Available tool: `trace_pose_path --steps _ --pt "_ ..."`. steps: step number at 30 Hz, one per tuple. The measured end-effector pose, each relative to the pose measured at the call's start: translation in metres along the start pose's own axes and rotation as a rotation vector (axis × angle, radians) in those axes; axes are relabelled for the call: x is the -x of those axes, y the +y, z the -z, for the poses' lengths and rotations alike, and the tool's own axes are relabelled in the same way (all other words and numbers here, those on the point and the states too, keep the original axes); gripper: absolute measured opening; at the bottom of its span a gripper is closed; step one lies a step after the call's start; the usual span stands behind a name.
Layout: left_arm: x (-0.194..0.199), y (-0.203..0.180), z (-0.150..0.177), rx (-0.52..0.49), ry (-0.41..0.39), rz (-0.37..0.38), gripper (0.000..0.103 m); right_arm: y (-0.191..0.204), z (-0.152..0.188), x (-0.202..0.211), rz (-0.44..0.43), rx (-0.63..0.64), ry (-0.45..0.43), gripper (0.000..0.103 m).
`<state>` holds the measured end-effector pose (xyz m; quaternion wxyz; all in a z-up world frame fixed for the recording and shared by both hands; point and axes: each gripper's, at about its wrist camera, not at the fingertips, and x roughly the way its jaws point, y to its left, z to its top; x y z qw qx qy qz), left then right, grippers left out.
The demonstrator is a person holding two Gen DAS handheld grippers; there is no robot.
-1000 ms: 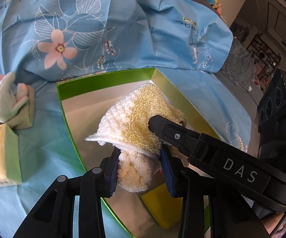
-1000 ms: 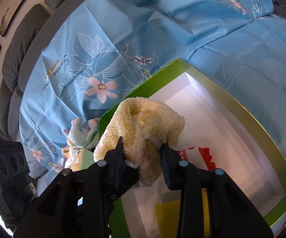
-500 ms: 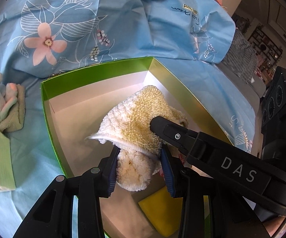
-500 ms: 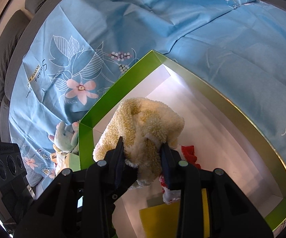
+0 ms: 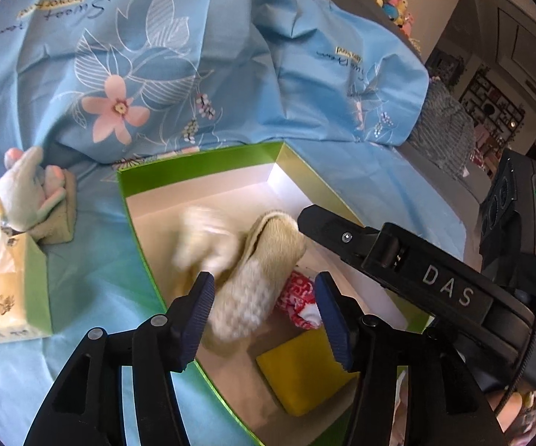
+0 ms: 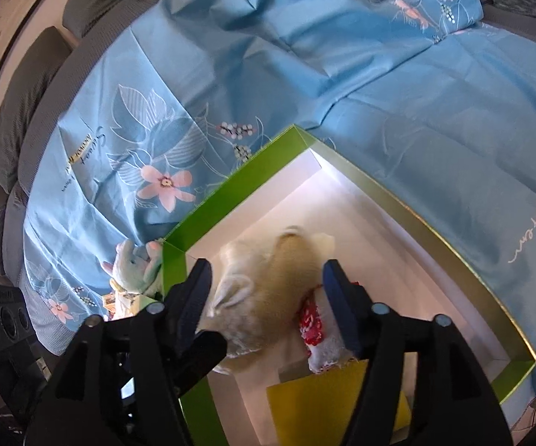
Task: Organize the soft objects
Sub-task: 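Carry the towel into the green box and open the right tool, then move the right tool to the green knitted cloth and grasp it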
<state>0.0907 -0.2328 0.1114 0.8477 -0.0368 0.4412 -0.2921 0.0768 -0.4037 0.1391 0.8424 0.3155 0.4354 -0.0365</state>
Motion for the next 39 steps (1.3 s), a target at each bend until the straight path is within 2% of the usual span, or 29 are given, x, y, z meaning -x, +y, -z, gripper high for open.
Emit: trace_pose_path --steps 1,2,3,7,9,12,15,19,25,29,33,35,39 --pt "0.005 0.001 0.002 0.003 -0.012 0.006 0.065 0.001 0.000 0.003 0.003 0.003 -0.010 0.073" --pt "0.009 0.001 0.003 0.003 -0.023 0.011 0.071 0.002 0.000 0.006 0.008 0.010 -0.017 0.079" --pt "0.011 0.001 0.004 0.003 -0.029 0.011 0.073 0.004 0.001 0.009 0.017 0.022 -0.022 0.085" --pt "0.027 0.007 0.013 0.021 -0.050 -0.002 0.073 0.008 0.002 0.022 0.054 0.037 -0.064 0.088" --pt "0.036 0.013 0.019 0.043 -0.064 0.012 0.073 0.009 0.003 0.028 0.057 0.045 -0.075 0.100" --pt "0.051 0.021 0.028 0.042 -0.086 0.016 0.083 0.013 0.004 0.040 0.063 0.059 -0.109 0.103" --pt "0.068 0.037 0.038 0.061 -0.106 -0.055 0.084 0.019 0.006 0.048 0.074 0.074 -0.134 0.102" --pt "0.092 0.067 0.052 0.126 -0.133 -0.107 0.084 0.030 0.010 0.052 0.063 0.107 -0.136 0.102" --pt "0.137 0.132 0.080 0.254 -0.182 -0.245 0.084 0.056 0.022 0.052 0.036 0.180 -0.125 0.102" --pt "0.164 0.174 0.100 0.295 -0.211 -0.408 0.084 0.079 0.034 0.047 0.004 0.231 -0.107 0.102" --pt "0.180 0.217 0.123 0.392 -0.242 -0.452 0.084 0.107 0.051 0.035 -0.069 0.279 -0.057 0.102" --pt "0.183 0.236 0.131 0.453 -0.230 -0.470 0.084 0.123 0.061 0.028 -0.108 0.317 -0.021 0.102" --pt "0.193 0.257 0.142 0.548 -0.230 -0.473 0.084 0.159 0.088 0.008 -0.164 0.359 0.057 0.102"
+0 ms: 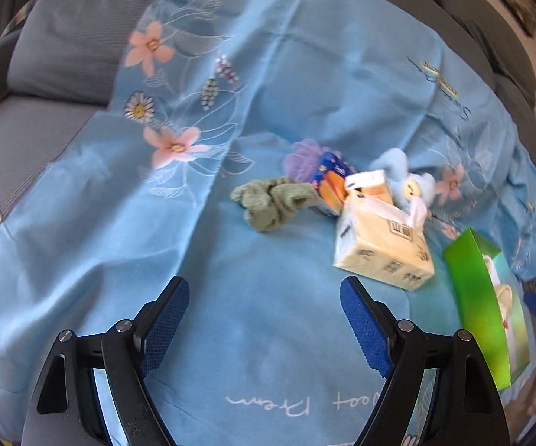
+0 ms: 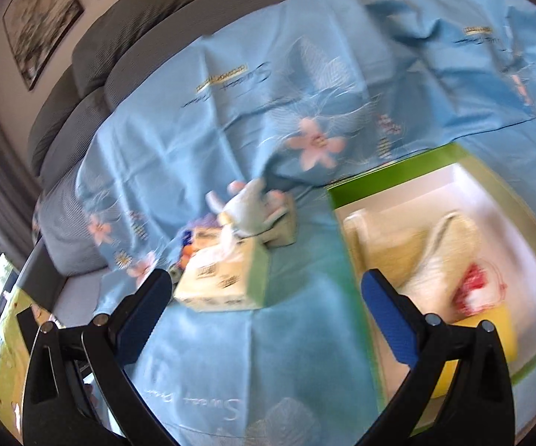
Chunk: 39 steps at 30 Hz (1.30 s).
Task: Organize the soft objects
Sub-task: 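Move the right tool to the green knitted cloth and grasp it, then lift the green knitted cloth with the right tool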
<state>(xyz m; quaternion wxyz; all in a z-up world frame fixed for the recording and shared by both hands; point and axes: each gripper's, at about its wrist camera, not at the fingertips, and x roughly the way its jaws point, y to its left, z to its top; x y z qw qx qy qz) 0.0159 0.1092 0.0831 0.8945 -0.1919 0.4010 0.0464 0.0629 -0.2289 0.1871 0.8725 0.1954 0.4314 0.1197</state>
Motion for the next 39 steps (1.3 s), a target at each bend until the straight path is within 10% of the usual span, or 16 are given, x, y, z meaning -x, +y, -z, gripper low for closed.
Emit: trace_pose_path --steps 12,27,30,39 --pt "-0.011 0.040 -0.005 0.093 0.035 -0.053 0.084 0.128 0.014 -0.113 -0.219 0.073 0.288 0.070" --pt "-0.056 0.063 -0.005 0.145 0.127 -0.079 0.082 0.178 0.046 -0.254 -0.078 0.101 0.520 0.039" --pt "-0.056 0.063 -0.007 0.152 0.121 -0.061 0.082 0.179 0.049 -0.262 -0.058 0.133 0.532 0.008" --pt "-0.055 0.060 -0.006 0.152 0.125 -0.052 0.082 0.179 0.038 -0.213 -0.151 0.177 0.485 0.006"
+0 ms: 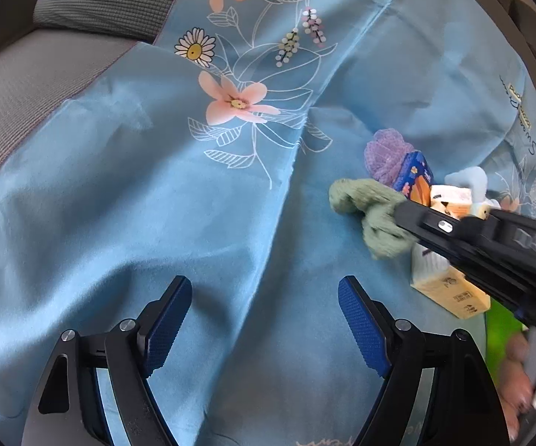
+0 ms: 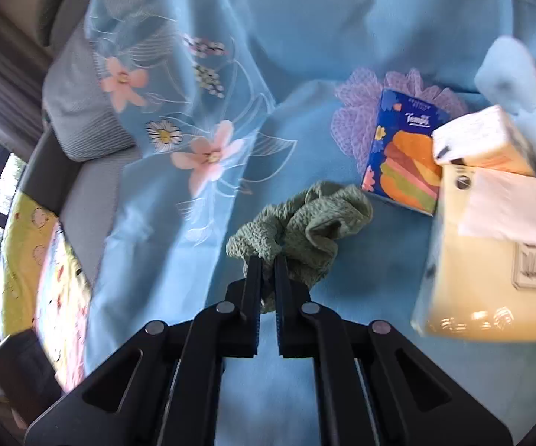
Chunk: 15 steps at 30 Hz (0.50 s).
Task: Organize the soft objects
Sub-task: 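Lift the green knitted cloth with the right tool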
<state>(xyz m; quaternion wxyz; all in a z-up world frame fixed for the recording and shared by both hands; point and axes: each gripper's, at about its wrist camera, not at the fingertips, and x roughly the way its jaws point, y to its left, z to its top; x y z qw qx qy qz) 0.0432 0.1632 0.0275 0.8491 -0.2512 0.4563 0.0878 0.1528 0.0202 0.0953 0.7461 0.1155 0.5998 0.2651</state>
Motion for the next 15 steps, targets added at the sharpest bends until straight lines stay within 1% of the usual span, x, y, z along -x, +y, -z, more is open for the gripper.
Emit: trace_pose_path --steps 2,4,6,8,10,13,15 --pt "0.003 -0.005 0.004 -0.021 0.002 0.015 0.082 0.002 0.014 0.023 -0.015 0.021 -0.009 0.006" --pt "0.006 -0.014 0.008 -0.054 0.000 0.026 0.082 0.002 0.029 0.036 -0.019 0.028 -0.012 0.006" --pt "0.011 -0.021 0.011 -0.073 0.000 0.048 0.082 -0.001 0.047 0.052 -0.007 0.038 -0.012 0.006" --pt "0.015 -0.026 0.015 -0.073 0.010 0.087 0.082 -0.006 0.067 0.066 0.016 0.049 -0.013 0.006" --pt "0.020 -0.031 0.022 -0.080 0.024 0.108 0.082 -0.016 0.083 0.077 0.033 0.031 -0.014 0.006" --pt "0.031 -0.041 0.036 -0.112 0.031 0.113 0.082 -0.031 0.103 0.089 0.051 0.002 -0.005 0.006" --pt "0.039 -0.050 0.044 -0.133 0.039 0.153 0.082 -0.038 0.116 0.097 0.050 -0.008 -0.003 0.006"
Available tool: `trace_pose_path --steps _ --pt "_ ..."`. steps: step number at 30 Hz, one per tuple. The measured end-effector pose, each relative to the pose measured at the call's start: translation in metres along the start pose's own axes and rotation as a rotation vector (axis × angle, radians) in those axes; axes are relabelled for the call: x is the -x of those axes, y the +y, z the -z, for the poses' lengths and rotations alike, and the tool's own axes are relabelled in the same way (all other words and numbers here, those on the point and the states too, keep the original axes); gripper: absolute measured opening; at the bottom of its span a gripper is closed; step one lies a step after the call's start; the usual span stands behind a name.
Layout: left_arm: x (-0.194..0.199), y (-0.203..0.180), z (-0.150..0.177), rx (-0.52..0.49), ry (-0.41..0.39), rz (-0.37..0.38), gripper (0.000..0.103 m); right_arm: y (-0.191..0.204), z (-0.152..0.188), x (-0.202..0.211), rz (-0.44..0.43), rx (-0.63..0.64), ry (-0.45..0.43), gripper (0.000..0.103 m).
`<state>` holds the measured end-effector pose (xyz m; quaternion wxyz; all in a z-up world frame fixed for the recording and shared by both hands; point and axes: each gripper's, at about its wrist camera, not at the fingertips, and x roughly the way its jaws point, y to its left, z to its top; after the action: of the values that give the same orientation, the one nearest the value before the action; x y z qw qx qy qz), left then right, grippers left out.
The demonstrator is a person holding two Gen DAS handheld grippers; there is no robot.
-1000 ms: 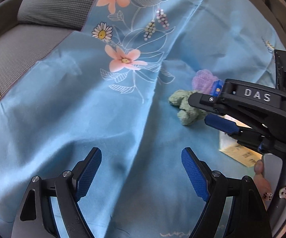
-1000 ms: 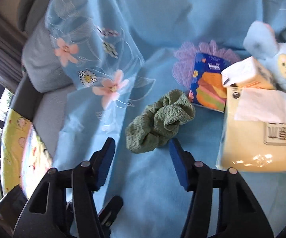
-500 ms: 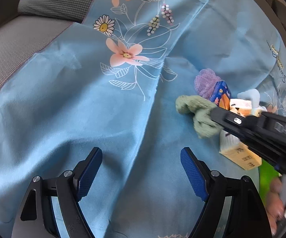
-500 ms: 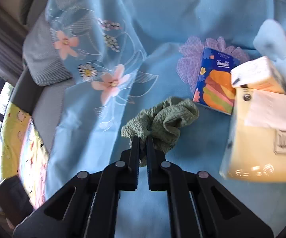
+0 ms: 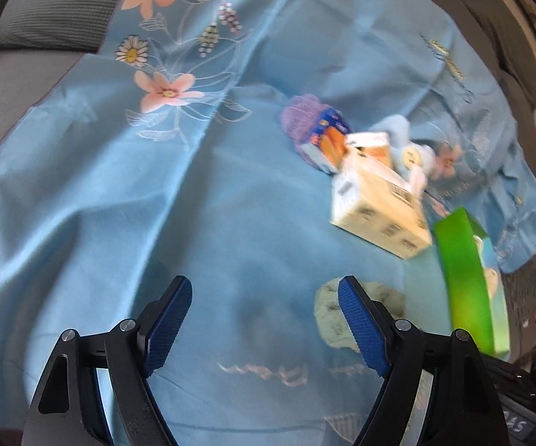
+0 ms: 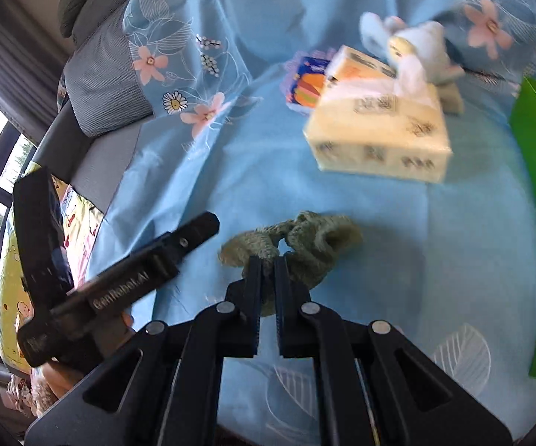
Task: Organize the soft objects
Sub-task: 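Lift the green knitted cloth with the right tool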
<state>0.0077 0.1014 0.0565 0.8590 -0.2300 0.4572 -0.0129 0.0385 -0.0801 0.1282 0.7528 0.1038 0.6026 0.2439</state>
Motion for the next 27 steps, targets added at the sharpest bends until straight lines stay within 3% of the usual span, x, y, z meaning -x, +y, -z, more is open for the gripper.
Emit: trace_pose_path --steps 10,13,14,17,22,27 --pt "0.019 -0.041 0.031 -0.077 0.047 0.124 0.082 -0.033 0.046 0.029 0.036 -0.074 0.021 0.009" --pt "0.016 -0.049 0.042 -0.102 0.073 0.130 0.082 -0.047 0.051 0.038 0.045 -0.123 0.014 0.012" --pt "0.013 -0.052 0.047 -0.115 0.089 0.129 0.082 -0.053 0.051 0.040 0.035 -0.147 0.001 0.017" --pt "0.007 -0.057 0.058 -0.127 0.127 0.136 0.082 -0.061 0.052 0.048 0.024 -0.197 -0.027 0.048" --pt "-0.007 -0.059 0.068 -0.119 0.183 0.155 0.081 -0.065 0.043 0.046 -0.021 -0.234 -0.046 0.052" --pt "-0.015 -0.063 0.075 -0.121 0.218 0.167 0.070 -0.065 0.035 0.027 -0.056 -0.243 -0.006 0.055"
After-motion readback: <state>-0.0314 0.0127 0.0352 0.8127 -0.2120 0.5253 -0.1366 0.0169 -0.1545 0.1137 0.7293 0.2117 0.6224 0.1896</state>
